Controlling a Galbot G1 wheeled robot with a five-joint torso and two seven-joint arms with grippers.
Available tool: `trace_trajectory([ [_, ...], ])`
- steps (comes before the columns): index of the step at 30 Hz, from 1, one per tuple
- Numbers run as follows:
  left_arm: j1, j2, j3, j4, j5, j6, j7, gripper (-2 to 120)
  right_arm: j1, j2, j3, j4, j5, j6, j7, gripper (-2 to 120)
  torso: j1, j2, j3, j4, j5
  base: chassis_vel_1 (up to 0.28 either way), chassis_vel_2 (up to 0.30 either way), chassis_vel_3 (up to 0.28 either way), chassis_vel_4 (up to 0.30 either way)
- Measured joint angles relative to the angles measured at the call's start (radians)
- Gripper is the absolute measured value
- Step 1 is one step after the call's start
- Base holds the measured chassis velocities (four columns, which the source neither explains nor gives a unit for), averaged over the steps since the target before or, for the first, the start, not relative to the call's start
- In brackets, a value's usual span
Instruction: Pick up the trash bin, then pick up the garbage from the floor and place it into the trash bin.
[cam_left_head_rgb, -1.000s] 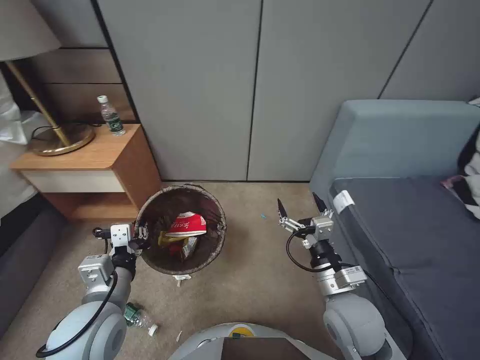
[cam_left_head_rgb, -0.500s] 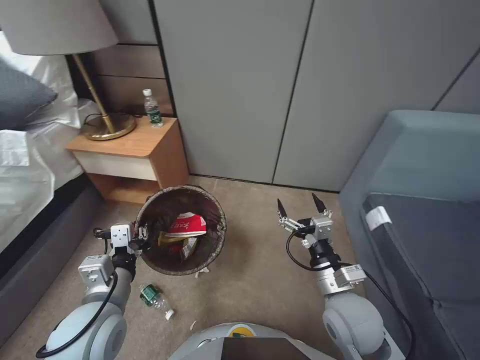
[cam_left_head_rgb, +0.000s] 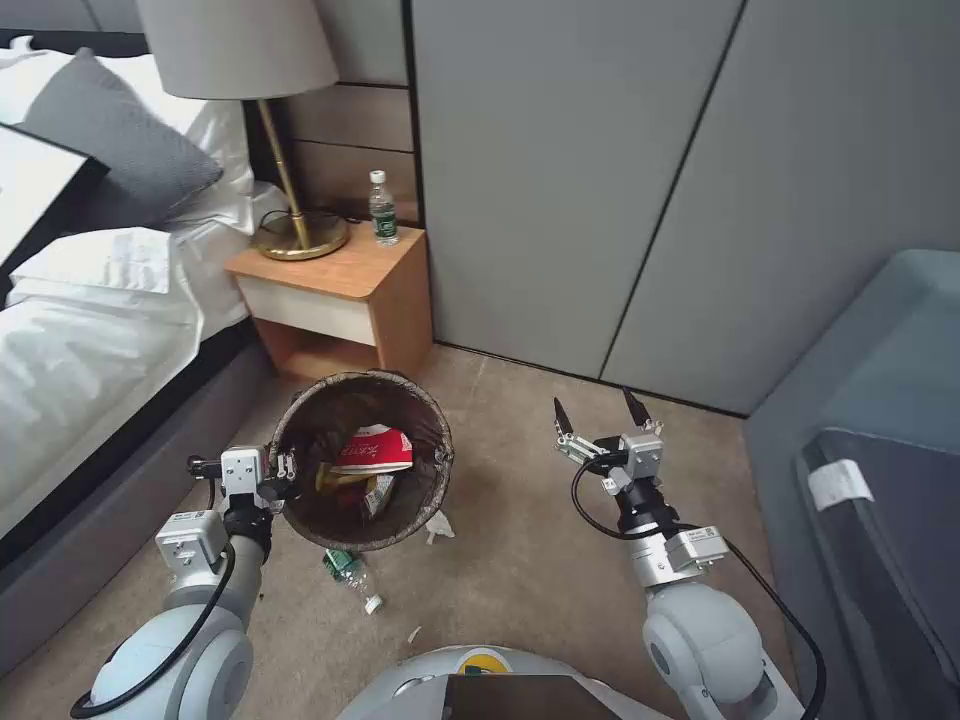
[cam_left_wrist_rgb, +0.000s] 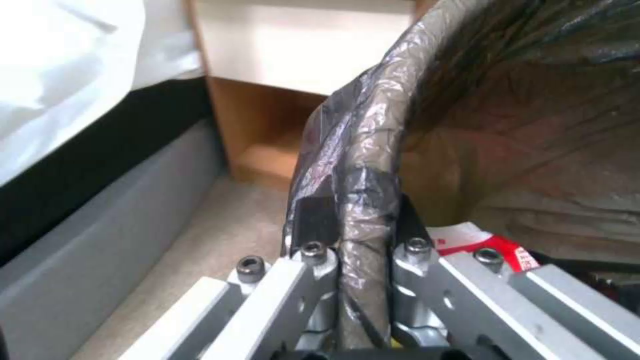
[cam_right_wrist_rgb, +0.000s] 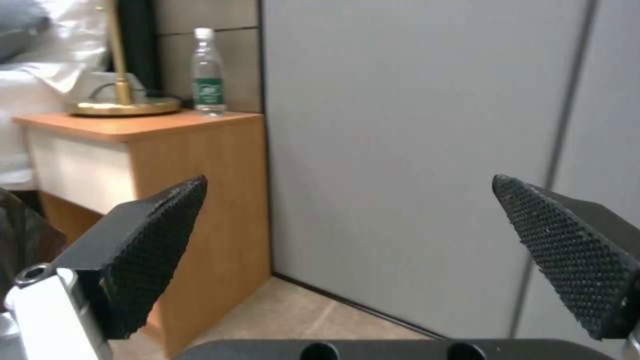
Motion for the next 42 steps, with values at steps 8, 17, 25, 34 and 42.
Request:
trace_trajectory([
  [8, 0.0, 0.001, -0.002, -0.001, 0.0, 0.0, 0.0, 3, 0.003, 0.0, 0.001, -0.003, 0.004, -0.001, 0.004, 100, 0.0, 0.0, 0.0, 0.0, 0.0, 0.091, 0.095, 0.089, 0.087],
  [17, -0.001, 0.0, -0.002, -0.001, -0.001, 0.0, 0.0, 3, 0.006, -0.001, 0.003, -0.008, 0.006, -0.003, 0.007, 100, 0.0, 0.0, 0.0, -0.0001, 0.0, 0.077, 0.085, 0.084, 0.082],
  [25, -0.002, 0.001, -0.002, 0.001, -0.002, 0.0, -0.001, 3, 0.008, 0.0, 0.002, -0.009, 0.011, -0.005, 0.009, 100, 0.0, 0.0, 0.0, -0.0001, 0.0, 0.087, 0.09, 0.085, 0.091],
  [34, -0.002, 0.001, -0.004, 0.003, -0.002, 0.0, -0.001, 3, 0.01, 0.0, -0.002, -0.009, 0.022, -0.011, 0.014, 100, 0.0, 0.0, 0.0, 0.0, 0.0, 0.094, 0.095, 0.086, 0.072],
  [42, -0.004, 0.001, -0.003, 0.005, -0.002, 0.0, -0.001, 3, 0.011, -0.001, -0.001, -0.009, 0.023, -0.011, 0.016, 100, 0.0, 0.0, 0.0, -0.0001, 0.0, 0.074, 0.068, 0.077, 0.077],
])
